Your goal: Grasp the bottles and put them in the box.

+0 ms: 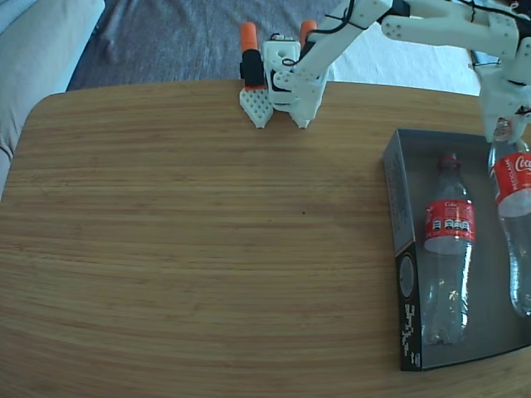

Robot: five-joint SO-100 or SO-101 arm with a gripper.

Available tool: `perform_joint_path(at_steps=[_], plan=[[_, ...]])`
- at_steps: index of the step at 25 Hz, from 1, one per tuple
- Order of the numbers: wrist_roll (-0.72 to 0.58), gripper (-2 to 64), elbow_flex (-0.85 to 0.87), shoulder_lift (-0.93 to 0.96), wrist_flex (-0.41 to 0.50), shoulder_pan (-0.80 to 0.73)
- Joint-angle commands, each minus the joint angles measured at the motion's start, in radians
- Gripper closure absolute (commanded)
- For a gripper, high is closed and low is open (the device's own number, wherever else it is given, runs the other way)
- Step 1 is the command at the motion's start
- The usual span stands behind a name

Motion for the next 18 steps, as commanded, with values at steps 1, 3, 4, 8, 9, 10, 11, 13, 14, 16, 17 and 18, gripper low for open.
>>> perform_joint_path(at_steps=[1, 3, 4, 8, 9, 10, 11, 13, 14, 16, 17, 18], plan=[[-0.011, 61.9, -0.035, 0.017, 0.002, -0.026], [-0.011, 61.9, -0.006, 0.017, 0.002, -0.037], [-0.011, 61.9, 0.012, 0.017, 0.002, -0.038], [-0.011, 61.9, 0.035, 0.017, -0.005, -0.035], [-0.011, 61.9, 0.034, 0.017, -0.009, -0.032], [-0.011, 61.9, 0.032, 0.015, -0.012, -0.029], [-0.011, 61.9, 0.032, 0.015, -0.014, -0.028], [-0.011, 61.9, 0.034, 0.015, -0.014, -0.014], [-0.011, 61.9, 0.031, 0.015, -0.014, -0.006], [-0.012, 61.9, 0.028, 0.015, -0.012, 0.005], [-0.012, 61.9, 0.028, 0.015, -0.012, 0.008], [-0.012, 61.9, 0.026, 0.017, -0.012, 0.018]])
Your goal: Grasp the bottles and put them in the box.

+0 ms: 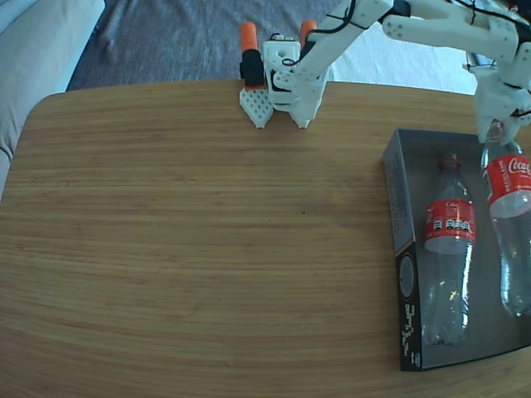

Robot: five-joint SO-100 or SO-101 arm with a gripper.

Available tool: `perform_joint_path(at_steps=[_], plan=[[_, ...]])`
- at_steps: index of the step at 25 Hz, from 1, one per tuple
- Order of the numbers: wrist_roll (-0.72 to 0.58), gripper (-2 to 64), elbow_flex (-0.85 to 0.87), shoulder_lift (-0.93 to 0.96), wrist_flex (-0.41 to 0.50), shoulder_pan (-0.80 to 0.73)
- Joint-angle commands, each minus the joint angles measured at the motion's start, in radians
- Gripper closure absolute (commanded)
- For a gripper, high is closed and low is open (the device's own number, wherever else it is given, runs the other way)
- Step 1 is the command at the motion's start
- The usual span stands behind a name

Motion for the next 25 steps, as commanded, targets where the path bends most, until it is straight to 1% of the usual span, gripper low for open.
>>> perform_joint_path(at_steps=[1, 7, 18, 24, 25], plan=[[-0.012, 61.9, -0.037, 0.023, -0.009, 0.015], [-0.012, 61.9, -0.044, 0.009, -0.011, 0.017], [-0.011, 61.9, -0.179, -0.121, 0.002, 0.006], [-0.006, 61.5, -0.183, -0.124, 0.002, 0.006], [-0.006, 60.0, -0.179, -0.121, 0.002, 0.006]])
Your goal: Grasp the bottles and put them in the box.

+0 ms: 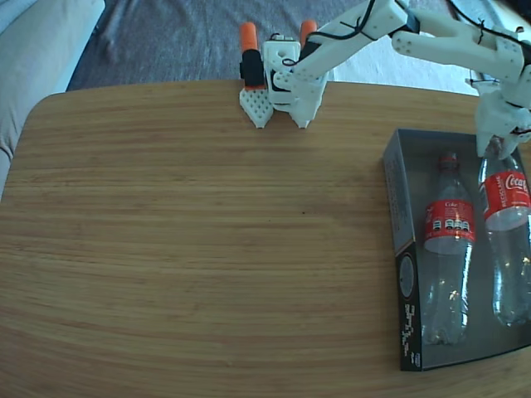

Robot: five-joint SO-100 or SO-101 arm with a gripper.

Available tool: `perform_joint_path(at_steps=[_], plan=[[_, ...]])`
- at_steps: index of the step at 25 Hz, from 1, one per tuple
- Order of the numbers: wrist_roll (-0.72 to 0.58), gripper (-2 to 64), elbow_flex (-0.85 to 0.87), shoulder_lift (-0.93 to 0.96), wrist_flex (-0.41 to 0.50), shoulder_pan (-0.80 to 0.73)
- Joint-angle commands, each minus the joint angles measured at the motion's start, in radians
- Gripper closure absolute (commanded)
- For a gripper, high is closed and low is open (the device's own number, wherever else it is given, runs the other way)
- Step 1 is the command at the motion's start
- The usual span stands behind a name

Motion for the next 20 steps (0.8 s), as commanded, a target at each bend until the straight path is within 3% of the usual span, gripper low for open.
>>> perform_joint_path(at_steps=[1, 5, 11, 13, 20], plan=[[-0.003, 56.7, -0.058, 0.037, 0.002, -0.008], [-0.002, 42.1, -0.066, 0.035, 0.023, -0.008], [-0.002, 27.1, -0.058, 0.040, 0.058, -0.003], [-0.002, 24.6, -0.058, 0.041, 0.061, 0.000], [-0.002, 25.0, -0.089, 0.046, 0.087, 0.046]])
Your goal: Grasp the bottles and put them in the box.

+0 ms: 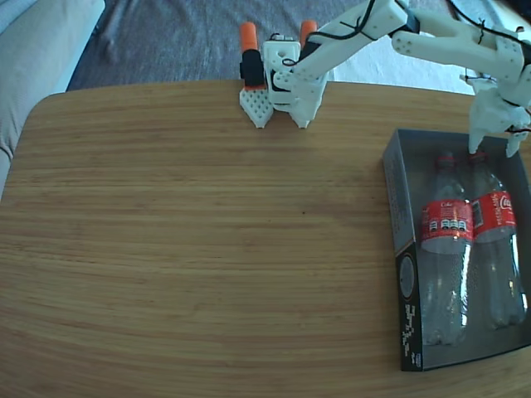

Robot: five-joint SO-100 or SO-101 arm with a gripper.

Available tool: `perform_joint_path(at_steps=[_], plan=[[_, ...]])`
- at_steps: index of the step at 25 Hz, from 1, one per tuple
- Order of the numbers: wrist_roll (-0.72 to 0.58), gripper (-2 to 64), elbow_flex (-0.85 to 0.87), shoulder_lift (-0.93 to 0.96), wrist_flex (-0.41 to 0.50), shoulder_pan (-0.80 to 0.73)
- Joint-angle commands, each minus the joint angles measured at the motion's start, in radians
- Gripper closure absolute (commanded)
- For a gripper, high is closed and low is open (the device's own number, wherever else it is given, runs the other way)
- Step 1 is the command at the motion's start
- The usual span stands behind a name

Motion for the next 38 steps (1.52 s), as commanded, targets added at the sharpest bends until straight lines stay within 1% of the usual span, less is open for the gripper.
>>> perform_joint_path(at_steps=[1, 5, 10, 15, 20, 22, 27, 29, 30, 33, 38], plan=[[0.000, 25.0, -0.097, 0.046, 0.015, 0.058], [0.002, 25.0, -0.156, 0.091, 0.087, 0.183], [0.002, 25.0, -0.117, 0.232, 0.167, 0.347], [0.002, 25.0, 0.017, 0.436, 0.170, 0.522], [0.003, 25.6, 0.233, 0.664, 0.163, 0.655], [0.003, 30.8, 0.328, 0.753, 0.137, 0.695], [0.003, 51.7, 0.557, 0.971, 0.064, 0.764], [0.003, 57.6, 0.638, 1.051, 0.041, 0.804], [0.003, 59.1, 0.680, 1.091, 0.031, 0.830], [0.003, 59.8, 0.815, 1.216, 0.006, 0.919], [0.003, 59.9, 1.060, 1.431, -0.081, 1.051]])
